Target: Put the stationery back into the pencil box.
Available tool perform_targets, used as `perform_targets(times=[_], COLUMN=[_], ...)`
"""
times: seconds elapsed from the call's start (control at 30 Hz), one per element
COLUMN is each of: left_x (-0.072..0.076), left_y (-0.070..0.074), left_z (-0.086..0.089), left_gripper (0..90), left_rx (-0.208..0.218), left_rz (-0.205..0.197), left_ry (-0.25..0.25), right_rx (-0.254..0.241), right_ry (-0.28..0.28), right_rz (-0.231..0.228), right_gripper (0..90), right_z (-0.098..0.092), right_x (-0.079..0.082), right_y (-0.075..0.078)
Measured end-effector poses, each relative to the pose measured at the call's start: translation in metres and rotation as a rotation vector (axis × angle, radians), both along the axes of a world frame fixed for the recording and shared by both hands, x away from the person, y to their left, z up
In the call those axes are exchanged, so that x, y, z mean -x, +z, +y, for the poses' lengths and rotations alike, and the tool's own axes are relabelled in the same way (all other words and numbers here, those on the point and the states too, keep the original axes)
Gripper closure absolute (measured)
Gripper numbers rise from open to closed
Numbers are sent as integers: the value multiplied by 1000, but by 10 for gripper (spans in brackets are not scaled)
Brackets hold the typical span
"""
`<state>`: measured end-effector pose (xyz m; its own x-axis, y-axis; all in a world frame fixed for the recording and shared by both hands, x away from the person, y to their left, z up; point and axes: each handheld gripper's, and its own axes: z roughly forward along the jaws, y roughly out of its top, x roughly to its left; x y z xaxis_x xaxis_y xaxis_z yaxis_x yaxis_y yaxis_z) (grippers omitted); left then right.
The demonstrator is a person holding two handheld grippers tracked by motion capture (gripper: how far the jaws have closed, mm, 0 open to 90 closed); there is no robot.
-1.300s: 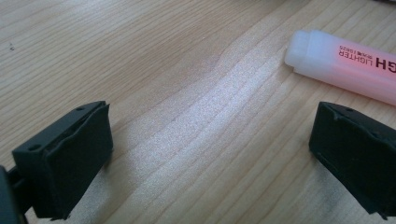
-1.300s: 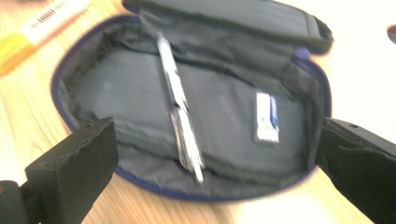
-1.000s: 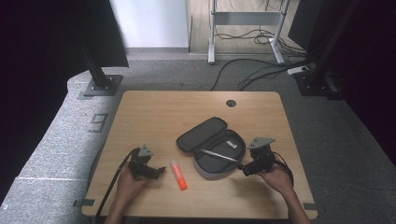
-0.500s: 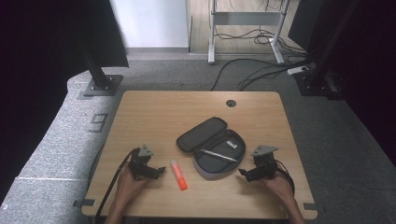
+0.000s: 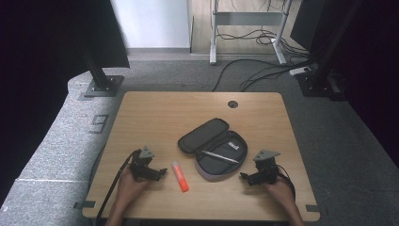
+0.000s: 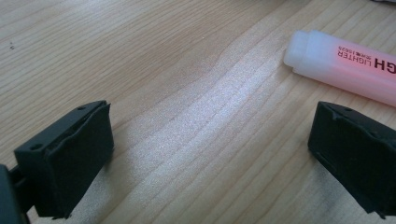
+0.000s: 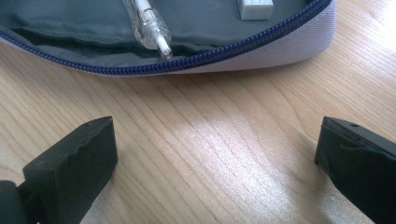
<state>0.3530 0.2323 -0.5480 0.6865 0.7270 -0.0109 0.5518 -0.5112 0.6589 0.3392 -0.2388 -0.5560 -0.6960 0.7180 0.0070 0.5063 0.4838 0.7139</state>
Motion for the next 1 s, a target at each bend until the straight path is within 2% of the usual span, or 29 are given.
perform_targets(times=[0.07, 0.23, 0.33, 0.5, 0.7, 0.93, 1.0], left_x=[0, 3, 3, 5, 7, 6, 5], left_y=[0, 1, 3, 9, 21, 24, 23], left_z=[0, -3, -5, -12, -30, -47, -56], left_gripper=[0, 0, 6, 28, 55, 62, 62], left_rx=[1, -4, -14, 3, 54, 47, 28], left_rz=[0, 3, 18, 25, 33, 22, 31], left_ry=[4, 49, 67, 61, 38, 24, 18], right_rx=[0, 0, 0, 0, 0, 0, 0], right_ry=[-2, -15, -17, -17, -17, -17, -17], right_rz=[1, 0, 0, 0, 0, 0, 0], right_gripper=[0, 0, 0, 0, 0, 0, 0], right_z=[0, 0, 0, 0, 0, 0, 0], right_x=[0, 2, 2, 2, 2, 2, 2], right_y=[0, 0, 0, 0, 0, 0, 0])
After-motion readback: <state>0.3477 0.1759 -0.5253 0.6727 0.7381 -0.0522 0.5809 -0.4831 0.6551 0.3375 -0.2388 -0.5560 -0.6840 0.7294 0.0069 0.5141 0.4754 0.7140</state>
